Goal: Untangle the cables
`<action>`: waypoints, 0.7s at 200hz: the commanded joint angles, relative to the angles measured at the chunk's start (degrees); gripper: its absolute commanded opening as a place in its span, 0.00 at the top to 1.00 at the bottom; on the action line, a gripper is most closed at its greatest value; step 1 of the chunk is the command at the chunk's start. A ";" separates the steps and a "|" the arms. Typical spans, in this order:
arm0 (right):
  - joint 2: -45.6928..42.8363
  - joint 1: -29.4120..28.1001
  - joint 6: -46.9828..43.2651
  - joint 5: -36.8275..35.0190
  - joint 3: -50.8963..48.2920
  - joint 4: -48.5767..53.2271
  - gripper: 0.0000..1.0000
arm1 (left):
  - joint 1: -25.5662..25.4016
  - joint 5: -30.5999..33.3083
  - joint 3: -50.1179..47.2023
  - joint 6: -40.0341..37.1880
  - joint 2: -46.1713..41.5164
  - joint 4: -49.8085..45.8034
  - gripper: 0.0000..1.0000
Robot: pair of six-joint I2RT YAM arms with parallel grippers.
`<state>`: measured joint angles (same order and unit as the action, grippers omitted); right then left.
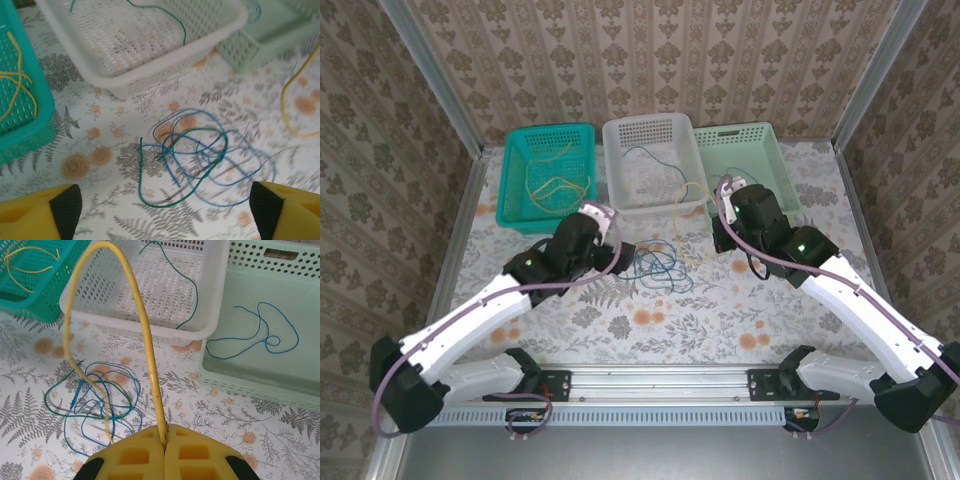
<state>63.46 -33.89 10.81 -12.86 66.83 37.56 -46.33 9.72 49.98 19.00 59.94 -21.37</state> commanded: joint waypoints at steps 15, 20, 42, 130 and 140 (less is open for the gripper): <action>-1.11 0.32 6.02 -2.05 0.27 -1.28 1.00 | 0.19 -4.63 -9.22 22.36 -4.41 14.78 0.06; -1.21 0.25 6.63 -2.07 0.01 -1.95 1.00 | -0.34 -5.38 -10.15 24.70 -4.20 16.91 0.06; -1.63 0.14 9.17 -2.34 -1.11 -5.49 1.00 | -2.80 -5.88 -12.25 33.57 -1.77 23.52 0.05; -3.08 -3.60 13.35 -10.68 -4.26 -15.33 1.00 | -8.24 -0.27 -11.92 50.75 2.55 33.67 0.03; -3.01 -3.73 13.54 -11.38 -4.42 -15.98 1.00 | -8.61 -0.49 -12.34 52.79 3.29 35.05 0.03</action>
<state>61.17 -37.06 22.81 -19.79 63.24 25.23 -53.95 8.36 37.89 65.01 61.67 8.99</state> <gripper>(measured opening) 0.050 0.972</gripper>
